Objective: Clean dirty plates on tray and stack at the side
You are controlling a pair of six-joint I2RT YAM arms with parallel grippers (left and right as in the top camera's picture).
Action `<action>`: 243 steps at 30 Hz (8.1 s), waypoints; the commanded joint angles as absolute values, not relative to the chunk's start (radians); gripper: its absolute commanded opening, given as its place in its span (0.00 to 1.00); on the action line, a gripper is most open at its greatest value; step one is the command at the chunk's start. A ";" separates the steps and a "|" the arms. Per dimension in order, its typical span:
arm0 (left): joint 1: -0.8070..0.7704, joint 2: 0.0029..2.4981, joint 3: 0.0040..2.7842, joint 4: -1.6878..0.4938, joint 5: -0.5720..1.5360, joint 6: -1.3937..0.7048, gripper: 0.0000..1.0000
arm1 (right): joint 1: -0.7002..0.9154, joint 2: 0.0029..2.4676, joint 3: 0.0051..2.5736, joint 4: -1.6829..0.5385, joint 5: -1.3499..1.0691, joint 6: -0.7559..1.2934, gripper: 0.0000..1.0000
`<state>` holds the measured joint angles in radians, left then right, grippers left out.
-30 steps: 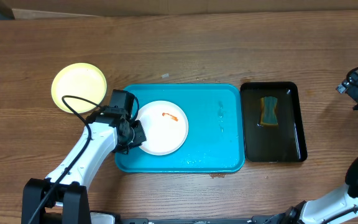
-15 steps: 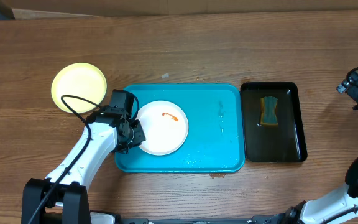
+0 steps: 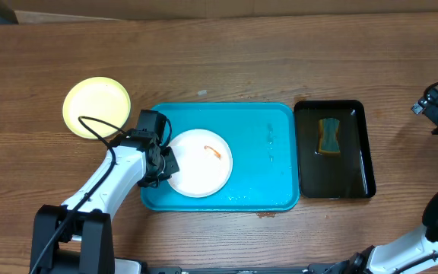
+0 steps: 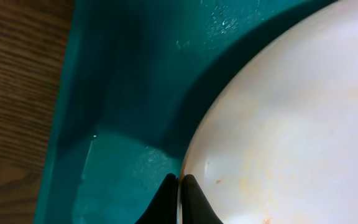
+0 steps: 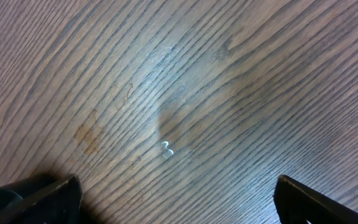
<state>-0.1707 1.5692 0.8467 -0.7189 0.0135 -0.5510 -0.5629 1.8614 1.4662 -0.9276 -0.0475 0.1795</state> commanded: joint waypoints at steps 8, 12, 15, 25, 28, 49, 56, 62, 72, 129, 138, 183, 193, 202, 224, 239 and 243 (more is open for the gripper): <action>-0.178 1.582 0.855 -0.588 0.023 -0.490 0.04 | -0.563 1.842 1.484 -0.924 -0.045 0.180 1.00; -0.185 1.607 0.898 -0.607 0.045 -0.473 0.04 | -0.563 1.842 1.484 -0.924 -0.045 0.180 1.00; -0.210 1.648 0.966 -0.646 0.048 -0.458 0.04 | -0.563 1.842 1.484 -0.924 -0.045 0.180 1.00; -0.288 1.799 1.137 -0.702 0.044 -0.453 0.04 | -0.563 1.842 1.484 -0.924 -0.045 0.180 1.00; -0.290 1.812 1.138 -0.699 0.070 -0.456 0.04 | -0.563 1.842 1.484 -0.924 -0.045 0.180 1.00; -0.319 1.812 1.138 -0.679 0.075 -0.445 0.07 | -0.563 1.842 1.484 -0.924 -0.045 0.180 1.00; -0.319 1.812 1.138 -0.683 0.075 -0.445 0.08 | -0.563 1.842 1.484 -0.844 -0.046 0.180 1.00; -0.321 1.812 1.138 -0.684 0.079 -0.445 0.09 | -0.563 1.842 1.484 -0.831 -0.060 0.187 1.00; -0.321 1.812 1.138 -0.699 0.079 -0.445 0.11 | -0.544 1.841 1.485 -0.947 -0.504 0.131 0.79; -0.321 1.812 1.136 -0.725 0.079 -0.445 0.20 | 0.014 1.831 1.553 -1.203 -0.001 0.132 0.84; -0.321 1.812 1.136 -0.718 0.078 -0.445 0.20 | 0.054 1.832 1.311 -0.987 -0.001 0.145 0.75; -0.321 1.812 1.136 -0.728 0.078 -0.445 0.23 | 0.046 1.845 1.183 -0.717 0.076 0.189 0.65; -0.321 1.812 1.136 -0.728 0.078 -0.445 0.23 | 0.046 1.847 1.159 -0.698 0.077 0.189 0.62; -0.321 1.812 1.136 -0.729 0.078 -0.445 0.24 | 0.046 1.847 1.151 -0.637 0.041 0.221 0.27; -0.321 1.812 1.132 -0.729 0.074 -0.445 0.22 | 0.046 1.847 1.188 -0.821 -0.002 0.222 0.27; -0.321 1.812 1.104 -0.690 0.068 -0.446 0.20 | 0.046 1.847 1.188 -0.825 -0.002 0.221 0.31; -0.321 1.812 1.087 -0.668 0.068 -0.445 0.20 | 0.046 1.847 1.181 -0.819 -0.002 0.221 0.39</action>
<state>-0.3145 1.8008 1.1023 -0.6758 0.0704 -0.4633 0.0463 1.8561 1.1664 -0.8253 0.0032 0.2188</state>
